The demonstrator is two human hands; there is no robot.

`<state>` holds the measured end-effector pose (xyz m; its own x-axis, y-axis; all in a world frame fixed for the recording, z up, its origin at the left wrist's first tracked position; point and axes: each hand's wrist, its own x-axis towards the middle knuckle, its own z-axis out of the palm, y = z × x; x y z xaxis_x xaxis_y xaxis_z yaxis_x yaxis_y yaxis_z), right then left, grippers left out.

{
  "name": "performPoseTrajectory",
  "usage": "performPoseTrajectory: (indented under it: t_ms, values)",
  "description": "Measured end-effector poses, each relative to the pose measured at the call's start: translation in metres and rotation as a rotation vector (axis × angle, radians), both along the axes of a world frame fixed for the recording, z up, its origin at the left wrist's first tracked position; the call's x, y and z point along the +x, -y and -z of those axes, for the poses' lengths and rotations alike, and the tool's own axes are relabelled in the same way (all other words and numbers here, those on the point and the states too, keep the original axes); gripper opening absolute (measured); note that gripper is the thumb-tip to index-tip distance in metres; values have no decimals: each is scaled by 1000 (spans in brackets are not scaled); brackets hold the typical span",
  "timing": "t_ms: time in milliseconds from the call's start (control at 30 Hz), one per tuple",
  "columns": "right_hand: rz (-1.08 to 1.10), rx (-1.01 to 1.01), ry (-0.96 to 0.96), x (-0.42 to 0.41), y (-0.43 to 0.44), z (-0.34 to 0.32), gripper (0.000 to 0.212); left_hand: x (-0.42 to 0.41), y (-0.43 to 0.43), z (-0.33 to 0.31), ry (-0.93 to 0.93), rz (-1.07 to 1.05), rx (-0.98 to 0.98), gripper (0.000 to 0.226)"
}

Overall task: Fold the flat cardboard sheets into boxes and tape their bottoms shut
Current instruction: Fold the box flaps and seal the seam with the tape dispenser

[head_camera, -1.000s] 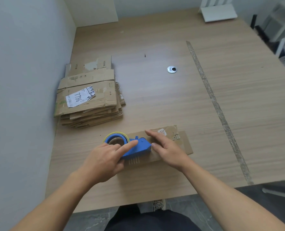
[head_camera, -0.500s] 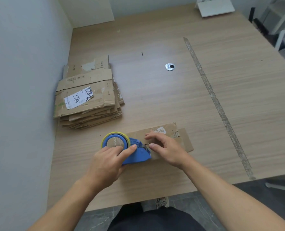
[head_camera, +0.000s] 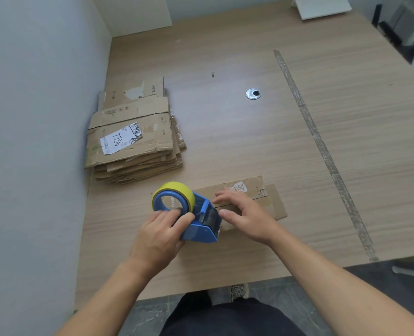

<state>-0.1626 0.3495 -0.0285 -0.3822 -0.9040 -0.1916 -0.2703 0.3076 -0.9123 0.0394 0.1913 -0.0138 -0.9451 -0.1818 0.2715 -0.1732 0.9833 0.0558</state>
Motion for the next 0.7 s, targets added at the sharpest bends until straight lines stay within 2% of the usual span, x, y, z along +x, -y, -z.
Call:
performPoseTrajectory:
  t_ms: [167,367,600,700]
  values:
    - [37,-96,-56,6,-2,0,20,-3,-7,-2,36,-34,-25,35]
    - [34,-131,-79,9,1,-6,29,-8,-15,-4,87,-87,-18,51]
    - [114,-55,-130,24,17,-20,26,-11,-20,-3,85,-125,-37,38]
    - [166,-42,-75,26,20,-20,17,-10,-21,-3,87,-134,-15,41]
